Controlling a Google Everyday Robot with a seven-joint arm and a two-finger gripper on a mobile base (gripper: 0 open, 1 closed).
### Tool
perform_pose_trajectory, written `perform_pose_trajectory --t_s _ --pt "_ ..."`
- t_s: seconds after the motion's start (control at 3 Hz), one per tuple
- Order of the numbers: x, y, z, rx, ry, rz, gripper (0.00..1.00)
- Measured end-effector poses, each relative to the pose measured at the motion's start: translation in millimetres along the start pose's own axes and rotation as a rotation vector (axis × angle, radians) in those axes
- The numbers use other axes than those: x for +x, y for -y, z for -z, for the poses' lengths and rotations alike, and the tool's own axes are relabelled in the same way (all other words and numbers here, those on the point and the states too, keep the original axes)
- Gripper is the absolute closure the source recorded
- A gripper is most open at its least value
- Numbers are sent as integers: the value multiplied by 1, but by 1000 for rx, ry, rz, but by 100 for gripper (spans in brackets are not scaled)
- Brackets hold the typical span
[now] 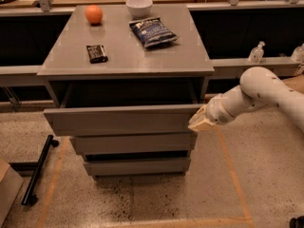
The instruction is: Close top drawer
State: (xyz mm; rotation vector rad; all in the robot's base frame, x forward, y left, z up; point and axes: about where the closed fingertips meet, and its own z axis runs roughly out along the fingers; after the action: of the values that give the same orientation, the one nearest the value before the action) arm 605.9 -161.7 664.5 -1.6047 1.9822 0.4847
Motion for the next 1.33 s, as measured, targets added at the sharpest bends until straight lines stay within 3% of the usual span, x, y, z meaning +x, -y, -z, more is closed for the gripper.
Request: perform_pose_trajectory --t_s 0.33,0.67,1.33 --pt "-10 39 -9 51 41 41 97" --pt "-10 38 -9 50 41 41 89" --pt "-11 36 -15 40 42 42 42"
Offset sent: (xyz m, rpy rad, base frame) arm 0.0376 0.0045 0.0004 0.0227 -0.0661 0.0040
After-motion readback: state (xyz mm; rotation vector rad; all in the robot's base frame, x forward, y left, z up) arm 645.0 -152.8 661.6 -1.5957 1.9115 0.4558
